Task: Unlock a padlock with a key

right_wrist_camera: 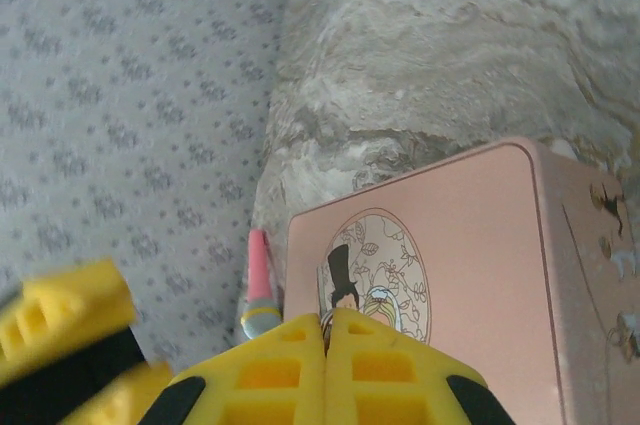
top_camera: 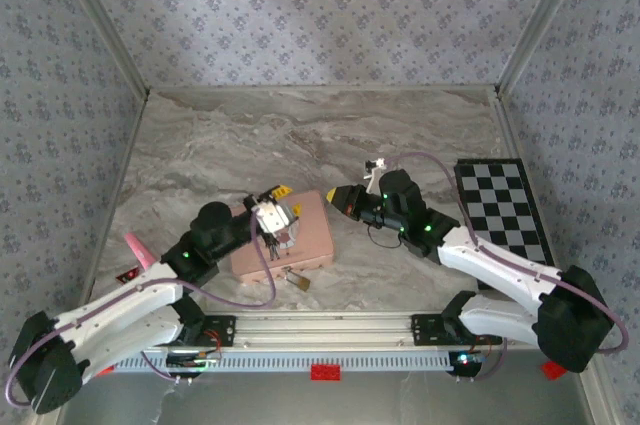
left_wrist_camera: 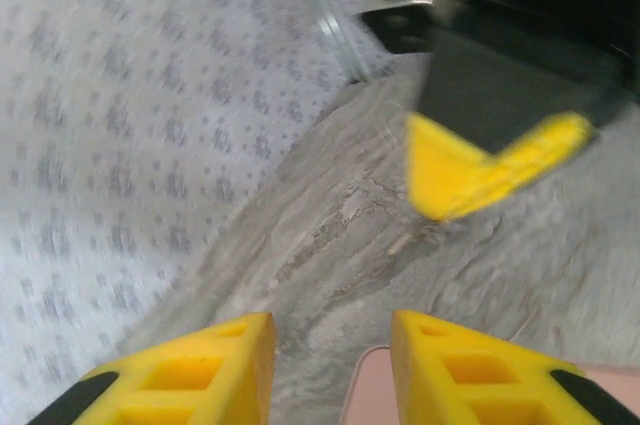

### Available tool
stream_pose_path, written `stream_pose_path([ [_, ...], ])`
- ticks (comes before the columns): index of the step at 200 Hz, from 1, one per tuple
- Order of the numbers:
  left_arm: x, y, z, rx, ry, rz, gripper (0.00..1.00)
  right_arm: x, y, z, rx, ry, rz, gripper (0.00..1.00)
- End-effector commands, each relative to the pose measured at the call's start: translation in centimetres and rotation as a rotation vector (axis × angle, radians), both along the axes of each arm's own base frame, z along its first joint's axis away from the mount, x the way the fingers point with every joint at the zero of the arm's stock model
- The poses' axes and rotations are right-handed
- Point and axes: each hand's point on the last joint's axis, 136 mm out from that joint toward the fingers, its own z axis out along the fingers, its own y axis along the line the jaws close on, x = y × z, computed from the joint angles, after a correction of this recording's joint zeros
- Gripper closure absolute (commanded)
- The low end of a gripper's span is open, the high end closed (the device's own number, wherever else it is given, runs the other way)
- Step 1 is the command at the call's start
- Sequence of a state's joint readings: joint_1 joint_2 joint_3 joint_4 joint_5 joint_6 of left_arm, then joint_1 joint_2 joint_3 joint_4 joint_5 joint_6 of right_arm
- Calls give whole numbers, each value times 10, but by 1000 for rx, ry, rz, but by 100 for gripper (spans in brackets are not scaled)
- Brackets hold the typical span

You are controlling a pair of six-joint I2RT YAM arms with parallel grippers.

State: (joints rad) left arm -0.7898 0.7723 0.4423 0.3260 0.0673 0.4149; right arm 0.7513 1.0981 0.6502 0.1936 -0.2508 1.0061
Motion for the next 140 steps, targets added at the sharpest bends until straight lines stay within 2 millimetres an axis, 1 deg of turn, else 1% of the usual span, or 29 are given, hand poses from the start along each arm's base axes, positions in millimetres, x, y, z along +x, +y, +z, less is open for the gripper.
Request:
stream_pose_path([
  [1, 20, 39, 18, -291, 334, 248, 60, -13, -1, 9, -49, -226, 135, 100],
  [10, 24, 53, 11, -325, 433, 333, 59, -15, -3, 7, -52, -263, 150, 100],
  [20, 25, 64, 1, -342, 528, 394, 58, -17, -5, 6, -53, -304, 165, 100],
  [43, 22, 80, -21, -351, 680, 485, 54, -24, -4, 5, -51, -377, 215, 100],
  [68, 18, 96, -39, -345, 812, 593, 52, -27, -5, 0, -44, -384, 225, 100],
  [86, 15, 111, -55, -319, 920, 696, 51, -31, -5, 0, -45, -434, 243, 100],
  [106, 5, 121, -72, -297, 1034, 756, 49, -31, -11, -5, -79, -440, 224, 100],
  [114, 0, 120, -77, -287, 1066, 751, 48, -29, -15, -8, -105, -434, 208, 100],
  [117, -5, 122, -82, -269, 1088, 759, 47, -28, -17, -9, -115, -432, 200, 100],
  [140, -28, 130, -103, -223, 1203, 819, 44, -25, -31, -17, -175, -429, 147, 100],
])
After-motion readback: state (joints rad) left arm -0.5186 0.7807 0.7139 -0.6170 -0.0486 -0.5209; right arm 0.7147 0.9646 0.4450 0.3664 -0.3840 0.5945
